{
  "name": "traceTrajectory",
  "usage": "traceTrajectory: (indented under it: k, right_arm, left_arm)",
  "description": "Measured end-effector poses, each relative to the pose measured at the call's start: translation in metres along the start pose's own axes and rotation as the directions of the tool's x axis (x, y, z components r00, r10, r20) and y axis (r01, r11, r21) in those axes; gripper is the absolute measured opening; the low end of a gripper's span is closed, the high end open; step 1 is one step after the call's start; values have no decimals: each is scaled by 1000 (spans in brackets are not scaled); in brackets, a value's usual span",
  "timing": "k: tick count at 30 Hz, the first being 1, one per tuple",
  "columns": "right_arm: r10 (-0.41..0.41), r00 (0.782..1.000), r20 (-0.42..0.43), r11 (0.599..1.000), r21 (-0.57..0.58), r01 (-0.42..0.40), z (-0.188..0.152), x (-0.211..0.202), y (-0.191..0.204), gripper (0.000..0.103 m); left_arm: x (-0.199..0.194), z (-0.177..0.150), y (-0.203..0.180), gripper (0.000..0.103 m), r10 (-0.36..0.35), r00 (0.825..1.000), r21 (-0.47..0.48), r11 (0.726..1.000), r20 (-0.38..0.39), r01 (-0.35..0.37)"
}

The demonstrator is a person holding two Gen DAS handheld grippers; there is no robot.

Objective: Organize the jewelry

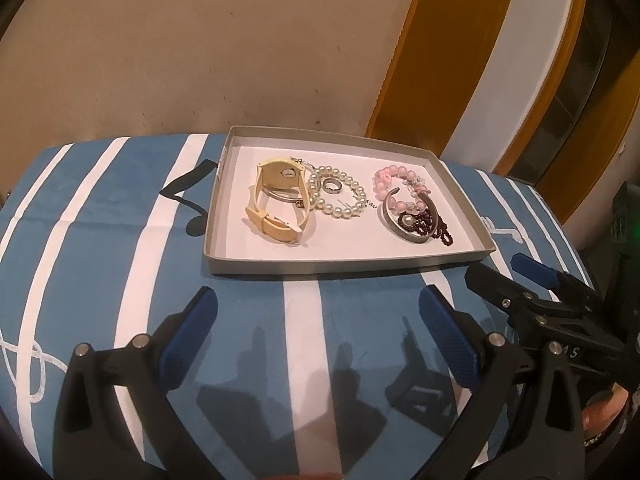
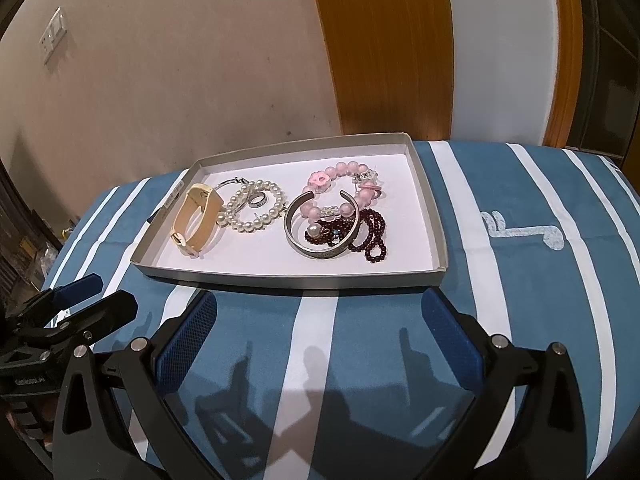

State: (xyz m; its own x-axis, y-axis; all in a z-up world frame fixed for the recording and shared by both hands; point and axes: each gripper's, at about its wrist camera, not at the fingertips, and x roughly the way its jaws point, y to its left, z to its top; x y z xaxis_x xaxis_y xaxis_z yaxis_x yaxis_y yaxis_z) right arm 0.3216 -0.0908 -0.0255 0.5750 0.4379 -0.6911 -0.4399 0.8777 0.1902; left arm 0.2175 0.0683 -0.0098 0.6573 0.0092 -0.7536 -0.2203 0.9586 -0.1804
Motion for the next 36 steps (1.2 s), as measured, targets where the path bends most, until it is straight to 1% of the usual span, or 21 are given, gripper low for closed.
traceTrajectory:
  k: [36]
  right_arm:
    - [3, 1000, 3, 1000, 3, -3, -1, -1, 0, 102]
  left_arm:
    - [9, 1, 7, 101, -13, 1000, -49, 999, -17, 13]
